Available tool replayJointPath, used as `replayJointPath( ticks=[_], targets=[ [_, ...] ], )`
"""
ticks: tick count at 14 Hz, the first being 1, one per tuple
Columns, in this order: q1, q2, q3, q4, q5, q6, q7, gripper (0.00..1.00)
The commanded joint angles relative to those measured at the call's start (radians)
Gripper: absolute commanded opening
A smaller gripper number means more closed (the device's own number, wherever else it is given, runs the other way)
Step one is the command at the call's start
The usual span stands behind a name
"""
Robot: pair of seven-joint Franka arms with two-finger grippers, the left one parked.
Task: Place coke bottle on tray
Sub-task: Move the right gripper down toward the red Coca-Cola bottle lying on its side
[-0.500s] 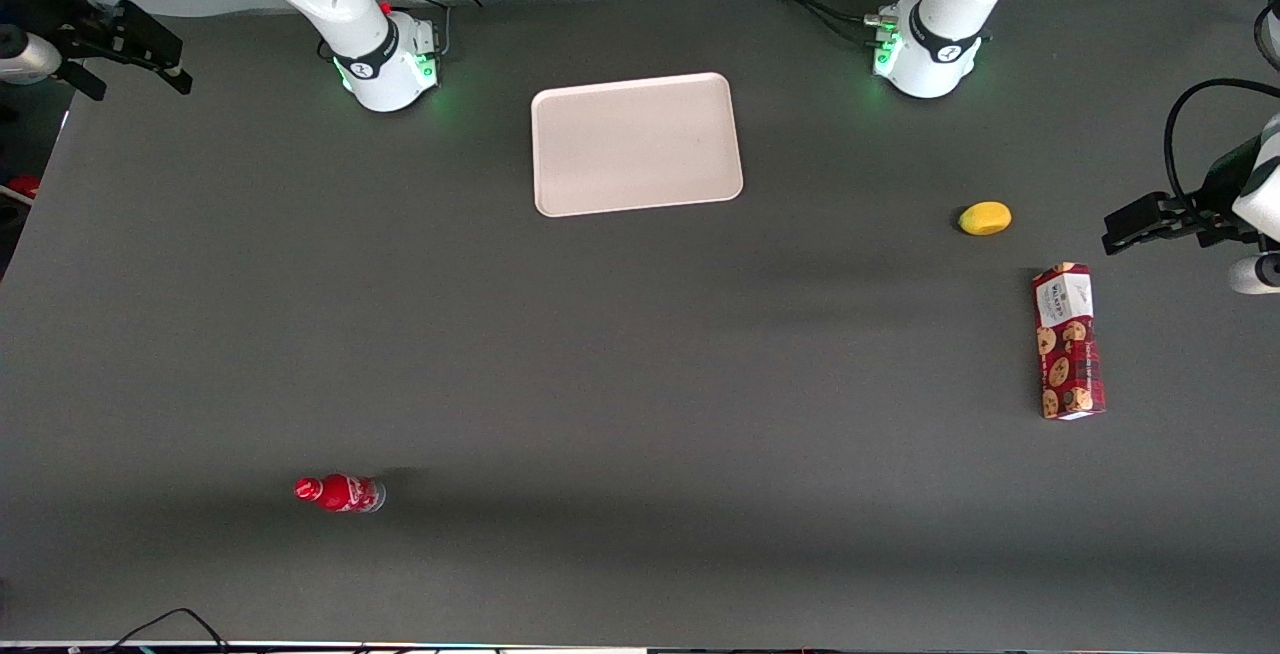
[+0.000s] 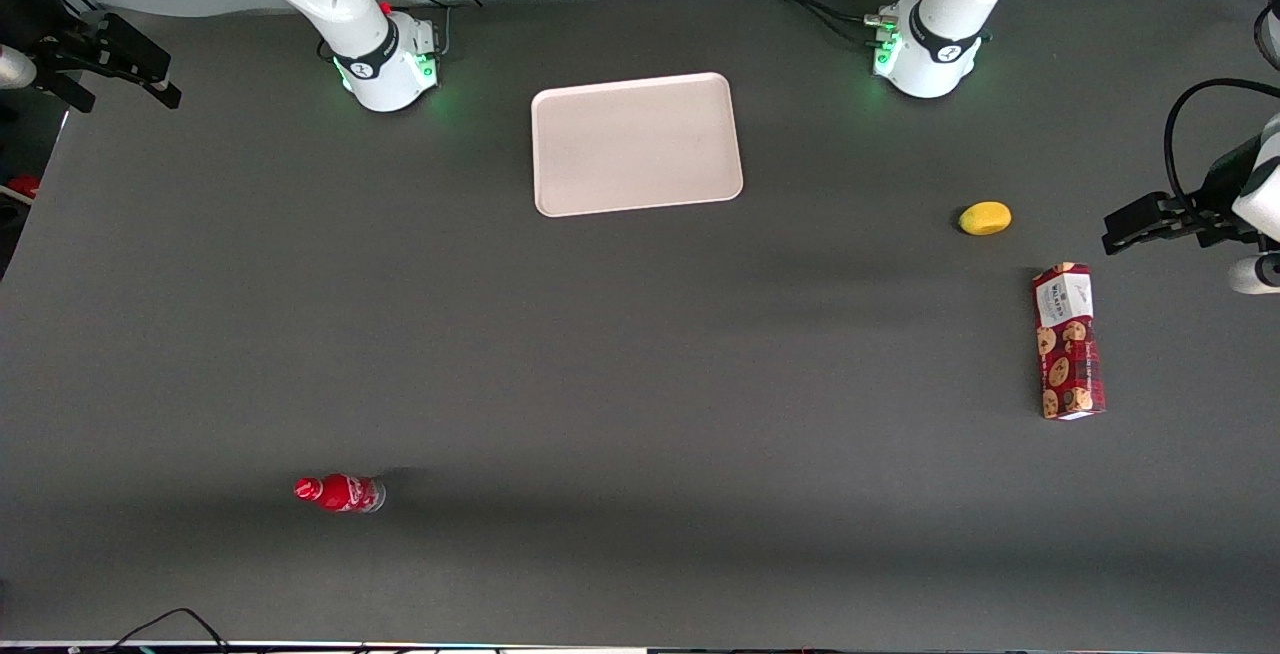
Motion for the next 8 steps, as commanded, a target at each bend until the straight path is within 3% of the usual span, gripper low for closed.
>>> replayJointPath(
  ticks=[1,4,8],
  targets=[
    [0.010,0.228,0.006,0.241,0.011,-0.006,0.009,1.00],
    [0.018,0.482,0.008,0.421,0.009,0.016,0.008,1.00],
    [0.029,0.722,0.006,0.481,-0.018,0.281,-0.010,1.00]
  ],
)
